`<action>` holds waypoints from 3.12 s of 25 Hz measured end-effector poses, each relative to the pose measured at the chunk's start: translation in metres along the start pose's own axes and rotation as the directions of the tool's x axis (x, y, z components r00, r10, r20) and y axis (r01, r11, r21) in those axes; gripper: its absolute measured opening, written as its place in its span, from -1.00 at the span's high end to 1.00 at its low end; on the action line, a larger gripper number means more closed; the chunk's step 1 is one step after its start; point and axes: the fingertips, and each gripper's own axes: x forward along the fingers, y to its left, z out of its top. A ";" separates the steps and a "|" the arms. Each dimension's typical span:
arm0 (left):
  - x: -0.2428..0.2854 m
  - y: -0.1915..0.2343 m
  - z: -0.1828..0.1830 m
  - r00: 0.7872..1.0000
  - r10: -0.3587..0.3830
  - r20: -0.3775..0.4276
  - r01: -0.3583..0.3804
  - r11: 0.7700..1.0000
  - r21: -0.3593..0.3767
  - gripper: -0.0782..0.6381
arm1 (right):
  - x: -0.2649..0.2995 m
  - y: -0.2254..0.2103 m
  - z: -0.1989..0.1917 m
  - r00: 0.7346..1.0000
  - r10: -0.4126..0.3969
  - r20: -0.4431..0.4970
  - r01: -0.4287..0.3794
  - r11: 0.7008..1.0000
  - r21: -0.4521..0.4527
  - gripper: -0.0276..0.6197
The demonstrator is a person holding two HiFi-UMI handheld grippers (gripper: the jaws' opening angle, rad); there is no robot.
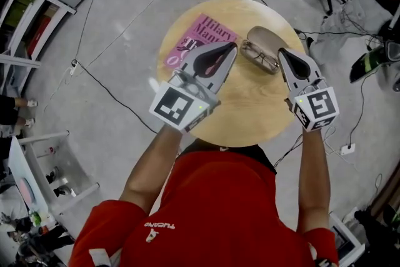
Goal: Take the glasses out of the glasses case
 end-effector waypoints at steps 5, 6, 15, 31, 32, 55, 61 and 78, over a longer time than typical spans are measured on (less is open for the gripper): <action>0.019 0.012 -0.010 0.999 0.034 -0.010 -0.034 0.999 -0.028 0.76 | 0.021 -0.012 -0.025 0.996 0.060 -0.070 -0.061 0.998 -0.012 0.90; 0.024 0.015 -0.013 0.999 0.039 -0.015 -0.039 0.999 -0.029 0.76 | 0.025 -0.014 -0.030 0.994 0.076 -0.083 -0.077 0.997 -0.007 0.90; 0.053 0.024 -0.041 0.996 0.060 -0.064 -0.062 0.998 -0.026 0.76 | 0.060 -0.021 -0.096 0.943 0.234 -0.238 -0.225 0.972 0.062 0.69; 0.063 0.041 -0.067 0.986 0.112 -0.119 -0.119 0.992 -0.048 0.76 | 0.093 -0.002 -0.188 0.753 0.421 -0.506 -0.372 0.906 0.200 0.40; 0.062 0.041 -0.067 0.986 0.114 -0.119 -0.121 0.991 -0.049 0.76 | 0.093 -0.002 -0.191 0.744 0.420 -0.520 -0.371 0.907 0.201 0.40; 0.043 0.036 -0.074 0.985 0.107 -0.138 -0.118 0.990 -0.072 0.75 | 0.082 0.029 -0.190 0.684 0.469 -0.559 -0.433 0.877 0.207 0.80; 0.037 0.030 -0.075 0.986 0.093 -0.138 -0.105 0.991 -0.082 0.76 | 0.082 0.017 -0.168 0.778 0.374 -0.505 -0.357 0.924 0.134 0.80; 0.027 -0.001 -0.052 0.993 0.056 -0.103 -0.064 0.995 -0.079 0.76 | 0.032 0.002 -0.046 0.969 0.193 -0.157 -0.169 0.974 0.154 0.81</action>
